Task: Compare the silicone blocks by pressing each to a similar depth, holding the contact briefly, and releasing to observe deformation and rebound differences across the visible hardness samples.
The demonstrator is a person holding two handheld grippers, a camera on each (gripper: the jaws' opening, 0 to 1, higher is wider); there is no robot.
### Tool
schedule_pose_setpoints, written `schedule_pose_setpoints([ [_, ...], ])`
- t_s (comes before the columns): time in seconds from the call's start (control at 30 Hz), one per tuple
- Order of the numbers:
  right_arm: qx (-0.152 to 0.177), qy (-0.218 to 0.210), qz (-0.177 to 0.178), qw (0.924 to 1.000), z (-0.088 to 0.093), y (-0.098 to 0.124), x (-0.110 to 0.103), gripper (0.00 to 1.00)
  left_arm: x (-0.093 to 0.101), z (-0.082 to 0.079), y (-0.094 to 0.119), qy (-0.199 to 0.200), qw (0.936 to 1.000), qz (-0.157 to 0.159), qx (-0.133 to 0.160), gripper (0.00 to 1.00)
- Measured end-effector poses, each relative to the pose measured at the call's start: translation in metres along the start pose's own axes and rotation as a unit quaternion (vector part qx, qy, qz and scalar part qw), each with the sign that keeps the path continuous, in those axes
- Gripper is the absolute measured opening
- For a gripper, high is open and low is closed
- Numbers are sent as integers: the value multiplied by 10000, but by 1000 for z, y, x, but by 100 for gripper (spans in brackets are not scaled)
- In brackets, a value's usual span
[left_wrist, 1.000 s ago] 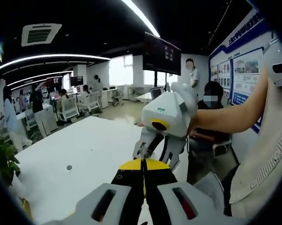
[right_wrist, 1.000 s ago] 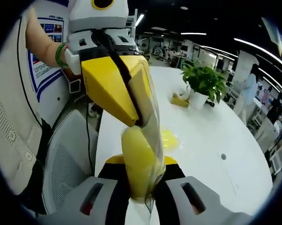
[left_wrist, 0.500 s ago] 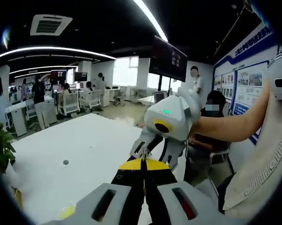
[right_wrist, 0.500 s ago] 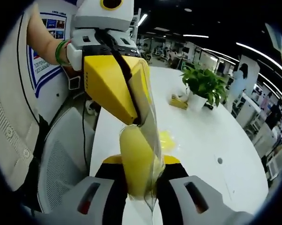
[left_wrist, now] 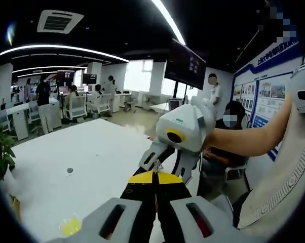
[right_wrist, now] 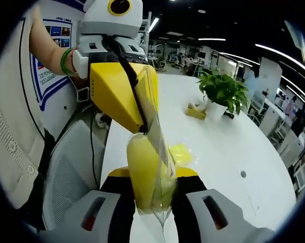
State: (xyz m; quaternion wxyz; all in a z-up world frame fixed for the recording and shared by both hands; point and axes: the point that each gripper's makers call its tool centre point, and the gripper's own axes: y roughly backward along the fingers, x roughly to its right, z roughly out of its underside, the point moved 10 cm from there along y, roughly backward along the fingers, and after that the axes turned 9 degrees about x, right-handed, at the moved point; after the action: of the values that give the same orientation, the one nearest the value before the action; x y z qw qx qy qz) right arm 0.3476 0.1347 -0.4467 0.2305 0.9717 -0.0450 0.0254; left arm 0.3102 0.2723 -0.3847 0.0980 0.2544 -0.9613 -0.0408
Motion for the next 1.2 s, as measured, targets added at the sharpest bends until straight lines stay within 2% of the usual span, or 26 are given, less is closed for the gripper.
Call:
schedule_pose_setpoints([
  [0.13,-5,-36,12,10000,2,-3,2,25,0,3,0,25,10000,-19,-2,0],
  [0.37,-80,-227,-91,9997,10,-8,2,28,0,12,1,330,9994,39,-114,0],
  [0.47,-62,-232,-70,9997,11,-10,2,29,-4,15,2,418,9991,-40,-52,0],
  [0.63,144,-388,-3,9991,11,-11,4,32,-11,22,4,660,9976,-186,45,0],
  [0.73,255,-482,61,9985,12,-12,5,35,-15,31,6,1155,9928,-302,86,0],
  [0.77,246,-511,74,9984,15,-13,4,36,-17,35,6,1218,9921,-287,41,0],
  [0.8,243,-562,106,9981,17,-13,4,37,-20,38,6,1100,9931,-386,122,0],
  [0.83,234,-584,126,9979,19,-13,3,39,-19,43,6,1439,9891,-312,-3,0],
  [0.9,279,-660,169,9973,23,-12,1,42,-23,48,5,1387,9897,-356,54,0],
  [1.03,377,-795,298,9957,28,-10,-2,44,-28,68,1,1553,9869,-426,-128,0],
  [1.07,366,-832,334,9953,30,-9,-3,45,-28,73,0,1664,9852,-355,-207,0],
  [1.2,451,-987,538,9926,38,0,-10,48,-33,88,-5,1729,9836,-431,-270,0],
])
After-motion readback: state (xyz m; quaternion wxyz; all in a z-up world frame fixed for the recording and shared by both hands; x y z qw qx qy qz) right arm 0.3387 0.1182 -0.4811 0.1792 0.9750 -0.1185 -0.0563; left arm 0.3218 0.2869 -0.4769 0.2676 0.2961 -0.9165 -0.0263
